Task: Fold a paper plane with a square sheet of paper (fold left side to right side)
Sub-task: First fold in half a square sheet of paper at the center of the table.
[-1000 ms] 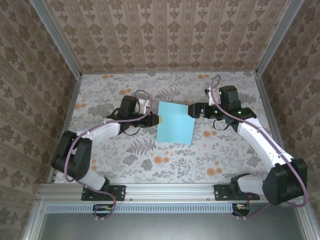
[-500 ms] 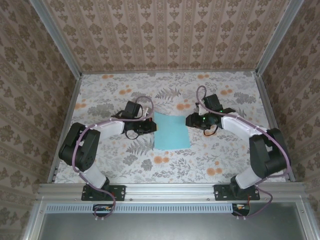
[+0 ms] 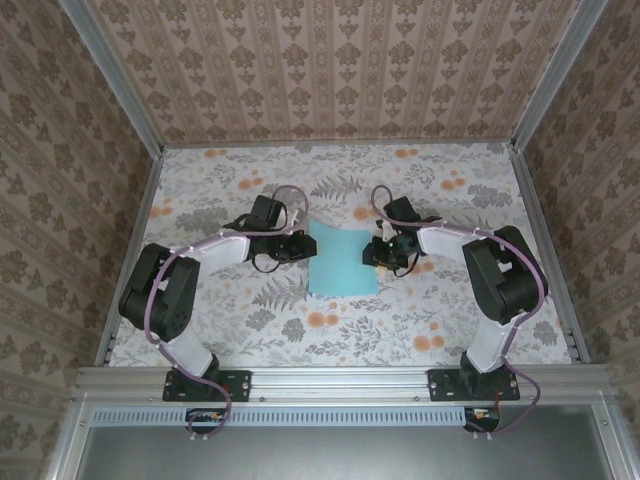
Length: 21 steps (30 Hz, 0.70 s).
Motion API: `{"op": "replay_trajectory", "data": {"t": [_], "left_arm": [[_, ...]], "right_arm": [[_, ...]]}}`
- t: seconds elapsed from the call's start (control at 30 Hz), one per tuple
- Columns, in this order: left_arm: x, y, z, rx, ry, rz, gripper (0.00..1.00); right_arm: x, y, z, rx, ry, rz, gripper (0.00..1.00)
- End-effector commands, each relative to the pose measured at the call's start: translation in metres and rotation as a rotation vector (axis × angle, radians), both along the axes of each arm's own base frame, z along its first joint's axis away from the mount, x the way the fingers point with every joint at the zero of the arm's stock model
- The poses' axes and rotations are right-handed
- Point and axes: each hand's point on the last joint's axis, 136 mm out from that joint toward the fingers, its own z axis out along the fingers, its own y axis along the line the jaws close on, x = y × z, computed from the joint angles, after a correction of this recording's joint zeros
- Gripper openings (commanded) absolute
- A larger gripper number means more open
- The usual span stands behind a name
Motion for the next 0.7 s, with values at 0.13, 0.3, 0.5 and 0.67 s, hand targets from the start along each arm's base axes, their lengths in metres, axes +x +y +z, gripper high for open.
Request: {"op": "replay_trajectory", "data": {"t": [0.13,0.3,0.5,0.67], "left_arm": [[0.006,-0.039,0.019,-0.11,-0.008,-0.073,0.45],[0.009,-0.057,0.014,-0.127,0.003,-0.098,0.54],[0.008,-0.066,0.007,-0.119,0.013,-0.114,0.58],[0.009,-0.069,0.004,-0.113,0.015,-0.116,0.55]], "right_arm": [[-0.015,-0.007,-0.021,-0.045,0.044,-0.031,0.35],[-0.009,0.0,-0.009,0.034,-0.019,-0.043,0.36],[0.008,-0.002,0.031,0.145,-0.154,-0.081,0.41],[0.014,0.008,0.064,0.283,-0.228,-0.06,0.53]]}}
